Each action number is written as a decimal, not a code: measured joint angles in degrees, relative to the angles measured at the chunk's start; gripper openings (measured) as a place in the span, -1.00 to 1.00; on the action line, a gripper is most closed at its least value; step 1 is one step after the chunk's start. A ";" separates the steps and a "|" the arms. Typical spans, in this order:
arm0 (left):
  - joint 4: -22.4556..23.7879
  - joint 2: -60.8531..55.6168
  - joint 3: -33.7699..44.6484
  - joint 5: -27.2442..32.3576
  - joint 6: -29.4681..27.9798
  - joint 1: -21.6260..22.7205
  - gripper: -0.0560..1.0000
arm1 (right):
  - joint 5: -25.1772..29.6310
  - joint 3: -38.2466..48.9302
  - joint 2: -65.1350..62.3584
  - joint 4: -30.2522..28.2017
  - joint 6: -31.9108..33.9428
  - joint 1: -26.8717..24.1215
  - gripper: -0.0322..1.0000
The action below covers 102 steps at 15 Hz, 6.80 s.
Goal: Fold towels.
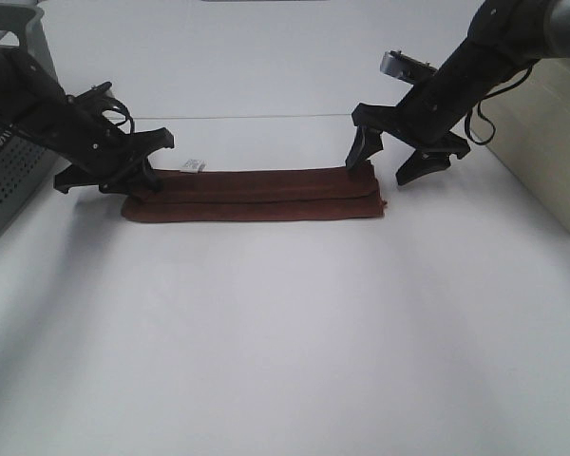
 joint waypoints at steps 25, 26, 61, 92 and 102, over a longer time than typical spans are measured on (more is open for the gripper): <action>3.50 0.29 -18.74 8.82 -17.02 -15.18 -0.65 | 6.82 0.00 0.00 0.11 1.78 0.00 0.58; 3.27 1.89 -20.97 8.82 -17.99 -16.10 -0.54 | 6.88 0.00 0.00 0.11 1.78 0.00 0.58; 14.73 0.11 -29.16 19.42 -19.19 -4.87 0.38 | 9.28 -12.95 3.38 15.24 -7.96 6.02 0.55; 34.15 -104.91 49.62 39.36 -14.84 -4.87 0.38 | 16.39 62.17 -90.36 -21.03 10.37 6.02 0.55; 28.99 -131.26 63.03 31.05 -4.13 -4.87 0.38 | 11.23 75.57 -127.77 -25.73 7.79 6.02 0.55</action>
